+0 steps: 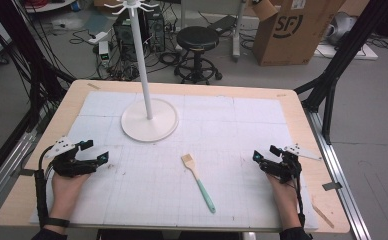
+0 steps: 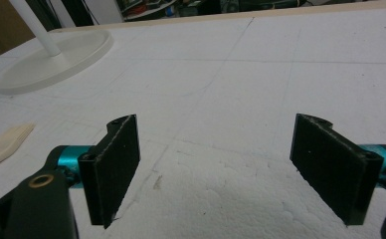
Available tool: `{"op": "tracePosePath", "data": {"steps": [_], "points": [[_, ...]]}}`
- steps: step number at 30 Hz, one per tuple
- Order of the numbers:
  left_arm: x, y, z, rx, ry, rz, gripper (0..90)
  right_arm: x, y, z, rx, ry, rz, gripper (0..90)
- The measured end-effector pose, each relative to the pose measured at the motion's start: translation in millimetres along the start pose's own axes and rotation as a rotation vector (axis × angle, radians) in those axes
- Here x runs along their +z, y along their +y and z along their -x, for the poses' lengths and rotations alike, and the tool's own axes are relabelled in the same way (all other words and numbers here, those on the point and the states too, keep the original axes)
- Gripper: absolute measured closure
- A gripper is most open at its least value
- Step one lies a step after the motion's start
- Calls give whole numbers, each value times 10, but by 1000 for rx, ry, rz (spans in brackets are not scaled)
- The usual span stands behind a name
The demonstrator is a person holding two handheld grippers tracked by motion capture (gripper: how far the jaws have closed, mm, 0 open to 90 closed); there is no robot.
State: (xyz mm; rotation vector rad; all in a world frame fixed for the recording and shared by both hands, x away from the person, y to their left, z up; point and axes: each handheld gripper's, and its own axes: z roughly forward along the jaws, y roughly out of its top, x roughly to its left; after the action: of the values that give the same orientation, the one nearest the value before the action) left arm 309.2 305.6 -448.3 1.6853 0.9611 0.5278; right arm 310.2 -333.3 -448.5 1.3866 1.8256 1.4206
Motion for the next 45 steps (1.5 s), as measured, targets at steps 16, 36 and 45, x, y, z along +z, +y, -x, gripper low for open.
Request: {"op": "tracePosePath", "data": {"steps": [16,36,45], "points": [[1,-1,4,2,-4,1,163,-15,1,-8,-3,11,5,161],[-2,-1,-1,2,-4,1,163,-162,154,-352,-59,68,-24,195],[-2,-1,1,2,-8,2,163,-157,146,-701,-95,126,-69,264]]}}
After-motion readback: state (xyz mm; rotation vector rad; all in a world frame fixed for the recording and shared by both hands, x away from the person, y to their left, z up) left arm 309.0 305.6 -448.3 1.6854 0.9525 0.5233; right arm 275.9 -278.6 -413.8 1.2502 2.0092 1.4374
